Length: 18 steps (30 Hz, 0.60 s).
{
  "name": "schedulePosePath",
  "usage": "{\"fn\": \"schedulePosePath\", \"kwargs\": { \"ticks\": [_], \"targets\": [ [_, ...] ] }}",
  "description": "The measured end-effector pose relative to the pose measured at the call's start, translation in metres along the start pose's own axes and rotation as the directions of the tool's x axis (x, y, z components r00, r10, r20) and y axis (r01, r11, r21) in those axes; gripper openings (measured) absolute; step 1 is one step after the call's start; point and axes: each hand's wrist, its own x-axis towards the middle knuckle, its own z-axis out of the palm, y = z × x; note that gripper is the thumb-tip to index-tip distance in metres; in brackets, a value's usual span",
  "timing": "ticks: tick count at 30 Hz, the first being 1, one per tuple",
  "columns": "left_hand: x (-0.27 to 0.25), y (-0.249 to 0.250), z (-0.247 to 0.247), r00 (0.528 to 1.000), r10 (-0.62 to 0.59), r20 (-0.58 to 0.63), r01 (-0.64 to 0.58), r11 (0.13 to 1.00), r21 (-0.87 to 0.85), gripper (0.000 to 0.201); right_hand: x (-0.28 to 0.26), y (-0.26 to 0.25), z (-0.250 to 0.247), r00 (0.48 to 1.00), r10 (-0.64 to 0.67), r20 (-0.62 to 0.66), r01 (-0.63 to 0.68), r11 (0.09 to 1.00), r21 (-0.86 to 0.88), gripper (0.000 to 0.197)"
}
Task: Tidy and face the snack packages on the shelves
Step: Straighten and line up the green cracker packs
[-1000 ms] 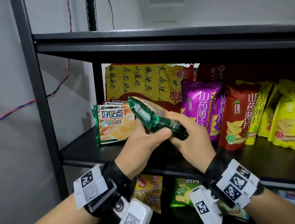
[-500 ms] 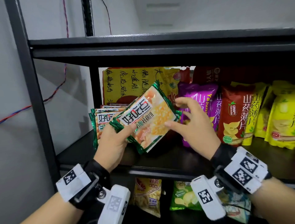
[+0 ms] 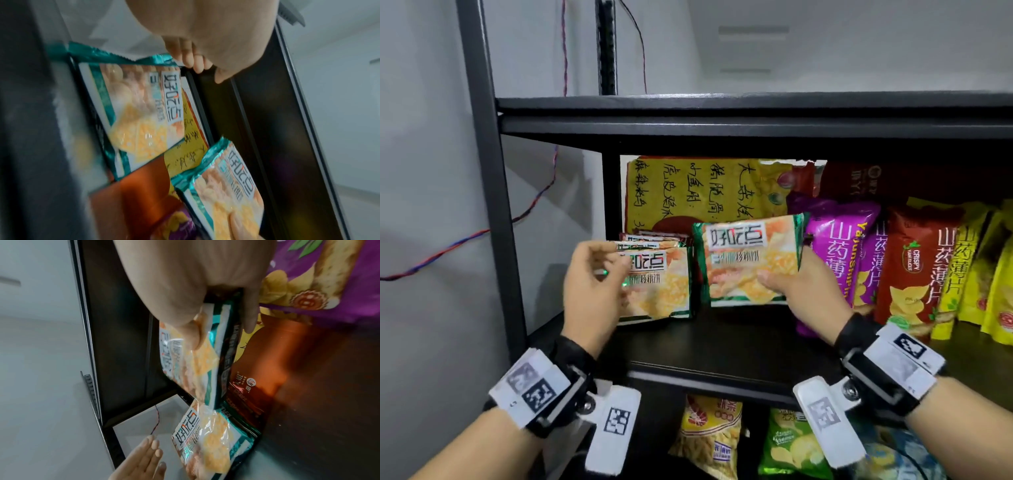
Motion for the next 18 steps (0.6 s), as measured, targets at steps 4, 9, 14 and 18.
{"fn": "schedulePosePath", "kwargs": {
  "ticks": [4, 9, 14, 18],
  "targets": [
    [0.031, -0.021, -0.015, 0.974, -0.090, -0.208, 0.123, 0.981, 0.149, 0.022, 0.018, -0.009, 0.017, 0.990, 0.068, -0.124, -0.091, 0.977, -0.192, 0.040],
    [0.051, -0.037, -0.018, 0.889, -0.419, -0.183, 0.433, 0.901, 0.039, 0.011, 0.044, -0.005, 0.049, 0.958, 0.227, -0.177, -0.268, 0.926, -0.266, 0.052],
    [0.057, -0.049, -0.019, 0.816, -0.578, 0.006, 0.574, 0.811, 0.115, 0.034, 0.075, 0.015, 0.067, 0.899, 0.391, -0.200, -0.438, 0.828, -0.351, 0.051],
    [0.061, -0.058, -0.020, 0.775, -0.631, 0.044, 0.623, 0.773, 0.121, 0.034, 0.095, 0.031, 0.070, 0.881, 0.455, -0.134, -0.459, 0.749, -0.478, 0.048]
  ]
}}
